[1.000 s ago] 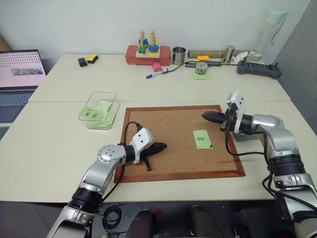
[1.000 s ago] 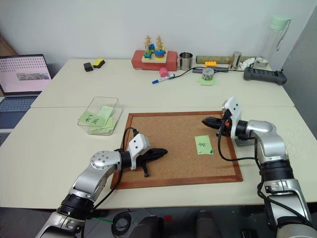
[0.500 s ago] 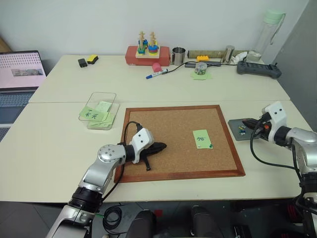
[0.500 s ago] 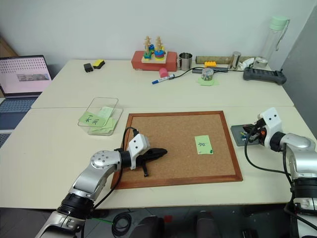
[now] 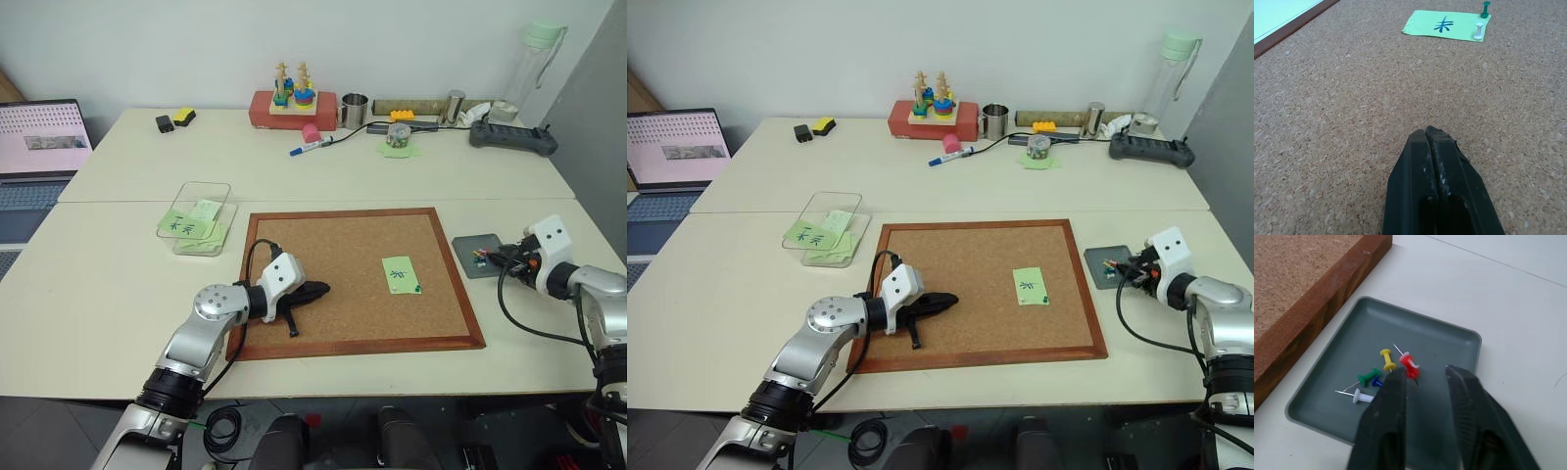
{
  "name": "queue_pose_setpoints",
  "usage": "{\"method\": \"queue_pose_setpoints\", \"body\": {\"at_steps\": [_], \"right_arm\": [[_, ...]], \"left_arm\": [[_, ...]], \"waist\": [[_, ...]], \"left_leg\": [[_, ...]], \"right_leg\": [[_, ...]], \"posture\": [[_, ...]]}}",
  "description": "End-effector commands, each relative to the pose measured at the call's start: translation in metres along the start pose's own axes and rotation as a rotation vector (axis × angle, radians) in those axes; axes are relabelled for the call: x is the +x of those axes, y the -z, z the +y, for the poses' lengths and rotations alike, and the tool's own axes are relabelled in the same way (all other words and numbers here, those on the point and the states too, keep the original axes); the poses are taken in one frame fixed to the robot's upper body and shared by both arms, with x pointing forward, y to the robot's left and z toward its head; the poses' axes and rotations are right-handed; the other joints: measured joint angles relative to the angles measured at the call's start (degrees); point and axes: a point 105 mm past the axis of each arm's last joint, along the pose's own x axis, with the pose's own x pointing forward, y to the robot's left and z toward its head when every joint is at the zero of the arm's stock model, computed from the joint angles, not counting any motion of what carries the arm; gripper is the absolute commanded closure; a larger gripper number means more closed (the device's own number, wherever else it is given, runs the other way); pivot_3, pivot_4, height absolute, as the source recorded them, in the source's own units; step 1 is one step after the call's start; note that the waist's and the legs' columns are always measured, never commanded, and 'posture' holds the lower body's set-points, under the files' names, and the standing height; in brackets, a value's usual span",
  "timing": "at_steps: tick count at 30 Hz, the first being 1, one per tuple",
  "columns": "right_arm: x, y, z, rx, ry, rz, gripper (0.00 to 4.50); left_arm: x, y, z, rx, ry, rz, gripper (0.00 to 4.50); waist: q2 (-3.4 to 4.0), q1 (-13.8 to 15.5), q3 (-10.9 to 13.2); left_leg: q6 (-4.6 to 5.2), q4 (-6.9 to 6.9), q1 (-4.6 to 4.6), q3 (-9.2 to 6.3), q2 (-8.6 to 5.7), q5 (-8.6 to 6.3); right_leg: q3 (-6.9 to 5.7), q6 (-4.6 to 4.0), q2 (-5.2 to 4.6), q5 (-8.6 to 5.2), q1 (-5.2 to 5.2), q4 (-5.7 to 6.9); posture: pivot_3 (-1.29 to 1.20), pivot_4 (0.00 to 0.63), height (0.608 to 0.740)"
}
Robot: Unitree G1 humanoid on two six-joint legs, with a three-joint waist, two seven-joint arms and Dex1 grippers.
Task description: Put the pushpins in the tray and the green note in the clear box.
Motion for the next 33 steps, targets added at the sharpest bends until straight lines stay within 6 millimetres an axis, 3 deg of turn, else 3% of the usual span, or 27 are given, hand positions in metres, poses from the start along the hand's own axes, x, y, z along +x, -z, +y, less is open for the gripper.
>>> {"method": "queue_pose_setpoints", "body": {"at_steps": [1, 6, 10, 15, 24, 33], "right_arm": [[-0.006, -0.022, -0.008, -0.032, 0.006, -0.068, 2.64], [-0.020, -0.045, -0.006, -0.061, -0.057, -0.135, 2.64], [-0.032, -0.058, 0.011, -0.147, -0.180, -0.146, 2.64], [-0.048, -0.059, 0.069, -0.287, -0.468, -0.083, 2.64], [-0.023, -0.039, 0.108, -0.351, -0.531, -0.067, 2.64], [-0.001, -0.033, 0.116, -0.350, -0.533, -0.084, 2.64]], "left_arm": [[0.001, 0.004, -0.002, 0.002, 0.003, 0.015, 4.50], [0.001, 0.004, -0.001, 0.002, 0.000, 0.015, 4.50], [0.001, 0.004, -0.001, 0.002, -0.002, 0.013, 4.50], [-0.001, 0.005, -0.001, 0.003, -0.003, 0.016, 4.50], [-0.003, 0.005, -0.002, 0.003, -0.003, 0.019, 4.50], [-0.003, 0.005, -0.002, 0.009, -0.002, 0.023, 4.50]], "waist": [[0.00, 0.00, 0.00], [0.00, 0.01, 0.00], [0.01, 0.02, -0.01], [0.01, 0.15, -0.01], [0.00, 0.05, -0.01], [0.00, 0.07, -0.01]], "left_leg": [[0.00, 0.00, 0.00, 0.00, 0.00, 0.00], [0.00, 0.00, 0.00, 0.00, 0.00, 0.00], [0.00, 0.00, 0.00, -0.02, 0.00, 0.00], [0.00, 0.00, -0.02, -0.07, 0.01, 0.00], [0.00, 0.03, 0.01, -0.11, 0.03, 0.00], [0.00, 0.02, 0.01, -0.14, 0.02, 0.00]], "right_leg": [[0.00, 0.00, 0.00, 0.00, 0.00, 0.00], [0.00, 0.00, 0.00, 0.00, 0.00, 0.00], [-0.01, 0.01, 0.00, 0.00, 0.00, 0.00], [-0.06, 0.02, 0.00, -0.01, 0.03, -0.03], [-0.02, 0.04, 0.00, -0.02, 0.03, -0.08], [-0.03, 0.03, 0.00, -0.02, 0.02, -0.05]], "posture": [[0.00, 0.150, 0.740], [0.00, 0.150, 0.740], [0.00, 0.150, 0.740], [0.00, 0.150, 0.740], [0.00, 0.150, 0.740], [0.00, 0.150, 0.740]]}}
